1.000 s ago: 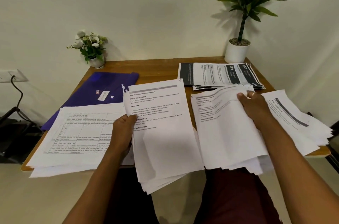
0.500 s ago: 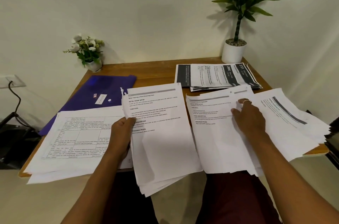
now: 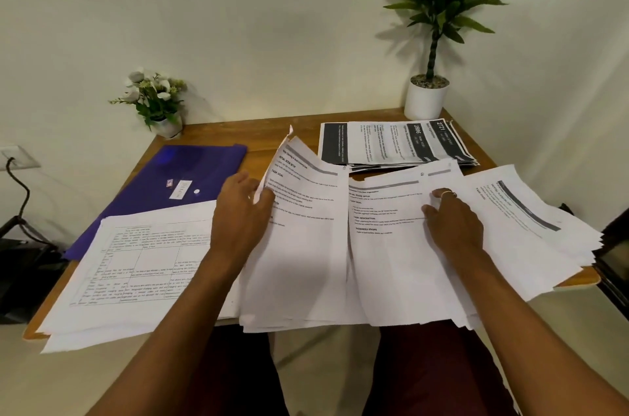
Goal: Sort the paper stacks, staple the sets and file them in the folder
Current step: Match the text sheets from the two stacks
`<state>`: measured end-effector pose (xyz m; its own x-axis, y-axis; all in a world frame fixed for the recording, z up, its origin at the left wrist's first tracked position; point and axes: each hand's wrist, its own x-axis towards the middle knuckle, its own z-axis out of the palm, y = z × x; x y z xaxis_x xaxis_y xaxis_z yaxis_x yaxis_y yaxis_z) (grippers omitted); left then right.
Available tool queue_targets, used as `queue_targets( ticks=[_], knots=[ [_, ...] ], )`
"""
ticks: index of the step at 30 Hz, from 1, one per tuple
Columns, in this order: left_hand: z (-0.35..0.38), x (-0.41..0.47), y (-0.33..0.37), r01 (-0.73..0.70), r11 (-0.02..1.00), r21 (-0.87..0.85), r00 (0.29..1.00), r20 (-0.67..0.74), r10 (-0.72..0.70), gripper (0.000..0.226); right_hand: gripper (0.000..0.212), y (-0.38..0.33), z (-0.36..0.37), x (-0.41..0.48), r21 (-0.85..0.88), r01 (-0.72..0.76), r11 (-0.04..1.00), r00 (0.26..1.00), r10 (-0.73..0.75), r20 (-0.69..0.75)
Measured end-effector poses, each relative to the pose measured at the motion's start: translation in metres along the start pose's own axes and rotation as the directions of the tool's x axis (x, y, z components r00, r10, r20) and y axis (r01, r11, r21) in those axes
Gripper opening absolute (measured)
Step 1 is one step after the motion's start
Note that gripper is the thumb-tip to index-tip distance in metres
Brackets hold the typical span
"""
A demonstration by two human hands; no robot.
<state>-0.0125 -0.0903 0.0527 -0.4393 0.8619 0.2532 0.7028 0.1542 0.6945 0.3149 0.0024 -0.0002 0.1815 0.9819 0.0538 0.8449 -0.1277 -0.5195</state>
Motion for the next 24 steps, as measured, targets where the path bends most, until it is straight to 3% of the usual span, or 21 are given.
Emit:
queue_targets(
  ticks=[2, 6, 7, 10, 11, 17, 24],
  knots=[
    [-0.005, -0.002, 0.004, 0.001, 0.995, -0.101, 1.0, -0.01, -0.002, 0.018, 0.047, 0.0, -0.002, 0.001, 0.035, -0.012, 0.999, 1.0, 0.011, 0.024],
    [-0.015, 0.0, -0.008, 0.085, 0.933, -0.348, 0.995, -0.015, -0.097, 0.025, 0.073, 0.005, -0.018, 0.012, 0.257, -0.09, 0.962, 0.988, 0.055, 0.141],
    [-0.018, 0.0, -0.012, 0.109, 0.918, -0.382, 0.993, -0.01, -0.122, 0.024, 0.068, 0.006, -0.025, 0.014, 0.299, -0.104, 0.949, 0.985, 0.056, 0.165],
    [-0.022, 0.002, -0.021, 0.191, 0.86, -0.473, 0.979, 0.025, -0.204, 0.021, 0.02, 0.005, -0.042, 0.015, 0.446, -0.1, 0.889, 0.976, 0.001, 0.217],
    [-0.023, 0.002, -0.022, 0.225, 0.823, -0.522, 0.971, 0.045, -0.236, 0.019, 0.014, 0.002, -0.047, 0.013, 0.495, -0.104, 0.862, 0.973, -0.014, 0.229],
    [-0.024, 0.0, -0.033, 0.36, 0.686, -0.632, 0.929, 0.174, -0.328, 0.019, 0.013, -0.019, -0.047, 0.015, 0.681, -0.136, 0.719, 0.973, -0.03, 0.227],
    [-0.006, -0.013, -0.026, 0.377, 0.664, -0.646, 0.922, 0.19, -0.338, 0.018, 0.012, -0.06, -0.025, -0.017, 0.766, -0.161, 0.623, 0.939, -0.144, 0.314]
  ],
)
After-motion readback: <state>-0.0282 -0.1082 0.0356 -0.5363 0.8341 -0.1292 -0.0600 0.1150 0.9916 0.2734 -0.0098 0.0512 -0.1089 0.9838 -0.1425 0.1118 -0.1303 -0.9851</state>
